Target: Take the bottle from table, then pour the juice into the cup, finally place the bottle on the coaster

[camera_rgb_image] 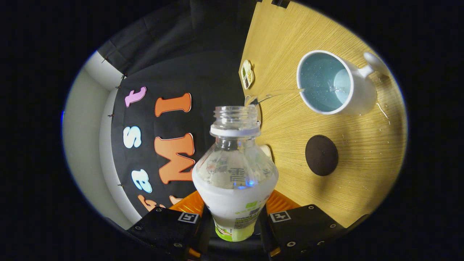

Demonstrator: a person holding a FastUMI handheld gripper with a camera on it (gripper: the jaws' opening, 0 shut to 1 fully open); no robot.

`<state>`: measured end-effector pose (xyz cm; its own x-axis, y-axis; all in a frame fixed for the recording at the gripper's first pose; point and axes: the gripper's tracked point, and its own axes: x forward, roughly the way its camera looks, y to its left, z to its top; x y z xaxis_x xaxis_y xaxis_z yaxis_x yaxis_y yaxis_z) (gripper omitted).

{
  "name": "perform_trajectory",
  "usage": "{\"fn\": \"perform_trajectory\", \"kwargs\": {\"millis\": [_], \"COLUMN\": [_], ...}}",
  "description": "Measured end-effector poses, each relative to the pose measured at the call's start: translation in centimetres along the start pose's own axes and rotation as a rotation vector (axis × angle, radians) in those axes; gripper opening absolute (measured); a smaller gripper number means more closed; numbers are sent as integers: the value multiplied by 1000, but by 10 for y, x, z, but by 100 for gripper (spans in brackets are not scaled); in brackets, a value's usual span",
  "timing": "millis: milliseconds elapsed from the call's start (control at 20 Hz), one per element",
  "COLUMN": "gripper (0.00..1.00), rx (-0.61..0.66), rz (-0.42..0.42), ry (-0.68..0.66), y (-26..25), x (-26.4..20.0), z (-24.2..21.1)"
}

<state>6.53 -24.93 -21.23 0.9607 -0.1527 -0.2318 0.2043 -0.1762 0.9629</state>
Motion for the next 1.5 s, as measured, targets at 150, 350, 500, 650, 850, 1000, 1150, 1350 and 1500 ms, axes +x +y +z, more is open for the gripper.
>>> {"fn": "perform_trajectory", "kwargs": {"millis": [150, 350, 500, 650, 850, 1000, 1150, 1350, 1500], "gripper": [57, 57, 57, 57, 57, 56, 57, 56, 57], "rx": [11, 28, 38, 47, 55, 62, 65, 67, 70], "rz": [-7, -14, -17, -15, -15, -15, -12, -4, 3], "ry": [3, 6, 7, 7, 9, 7, 6, 7, 7], "y": [0, -2, -2, 0, 2, 1, 2, 1, 2], "x": [0, 1, 2, 1, -1, 1, 0, -2, 0], "z": [0, 0, 2, 3, 4, 4, 6, 7, 7]}}
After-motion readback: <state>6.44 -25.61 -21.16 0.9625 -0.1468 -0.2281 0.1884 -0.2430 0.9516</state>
